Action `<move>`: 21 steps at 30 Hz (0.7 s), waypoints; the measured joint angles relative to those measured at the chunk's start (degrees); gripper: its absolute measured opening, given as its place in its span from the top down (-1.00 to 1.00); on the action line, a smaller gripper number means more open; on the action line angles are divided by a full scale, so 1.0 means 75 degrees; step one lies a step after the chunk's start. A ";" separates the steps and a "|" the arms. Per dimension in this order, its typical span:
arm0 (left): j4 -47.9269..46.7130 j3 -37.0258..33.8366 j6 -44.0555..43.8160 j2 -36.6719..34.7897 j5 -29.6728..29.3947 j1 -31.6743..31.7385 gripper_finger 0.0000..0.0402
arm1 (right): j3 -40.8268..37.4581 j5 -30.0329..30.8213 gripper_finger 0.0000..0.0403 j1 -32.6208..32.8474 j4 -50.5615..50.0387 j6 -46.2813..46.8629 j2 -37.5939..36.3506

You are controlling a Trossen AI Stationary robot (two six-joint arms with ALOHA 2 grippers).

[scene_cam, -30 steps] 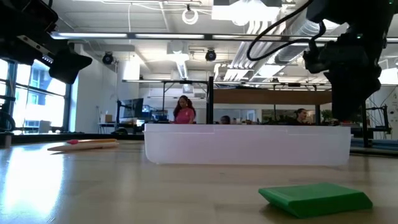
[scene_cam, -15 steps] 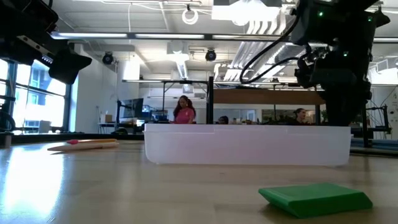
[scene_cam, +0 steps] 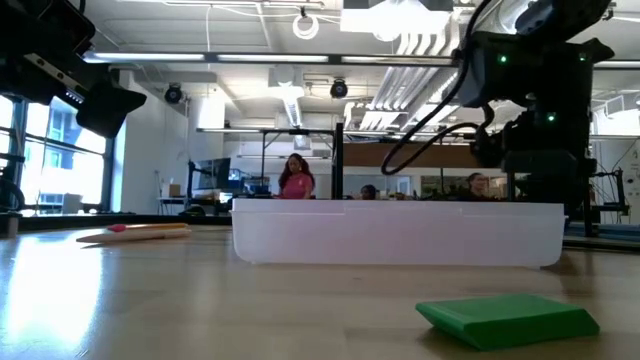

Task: Pack school essentials
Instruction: Put the black pencil into the supply box

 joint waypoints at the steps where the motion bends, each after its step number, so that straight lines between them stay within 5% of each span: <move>1: 0.0003 -0.0001 0.0000 0.0000 -0.0002 0.0000 -0.99 | 0.0017 -0.0003 0.24 0.0000 -0.0001 0.0004 0.0039; 7: 0.0000 -0.0001 -0.0004 0.0000 -0.0002 0.0000 -0.99 | 0.0011 -0.0121 0.30 -0.0003 -0.0003 0.0114 0.0081; 21: 0.0001 -0.0001 0.0000 0.0000 -0.0058 0.0003 -0.99 | 0.0000 -0.0463 0.84 -0.0200 -0.0003 0.0269 0.0096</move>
